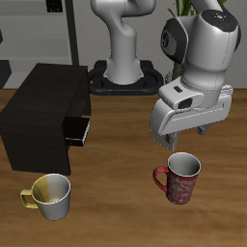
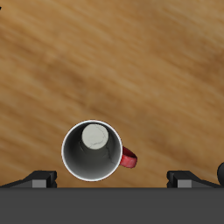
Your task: Black book top region shelf and red mug top shelf
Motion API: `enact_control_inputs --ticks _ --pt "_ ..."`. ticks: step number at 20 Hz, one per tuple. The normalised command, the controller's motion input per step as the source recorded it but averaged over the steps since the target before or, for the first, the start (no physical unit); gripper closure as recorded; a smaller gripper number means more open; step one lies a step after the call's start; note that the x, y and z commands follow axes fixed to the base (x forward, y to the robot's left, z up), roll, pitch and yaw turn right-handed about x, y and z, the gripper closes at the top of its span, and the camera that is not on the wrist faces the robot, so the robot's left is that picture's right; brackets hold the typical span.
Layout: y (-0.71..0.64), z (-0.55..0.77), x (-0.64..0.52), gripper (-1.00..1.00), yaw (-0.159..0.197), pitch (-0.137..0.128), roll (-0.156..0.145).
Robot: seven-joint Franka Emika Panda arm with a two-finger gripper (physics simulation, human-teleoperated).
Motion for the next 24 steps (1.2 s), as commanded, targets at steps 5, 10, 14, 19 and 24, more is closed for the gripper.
enact_control_inputs --ticks 5,10,14,19,24 --pt "0.37 -0.14 -0.08 -1.0 0.021 0.021 -0.032" --pt "0.41 -0.02 -0.1 -1.0 0.022 -0.012 -0.007" --pt "0.29 -0.09 -0.07 -1.0 0.03 -0.063 -0.067" --pt "0.04 -0.07 -0.16 -1.0 -0.081 -0.08 -0.023" --pt "0.08 0.03 -0.46 -1.0 -0.157 -0.061 0.101"
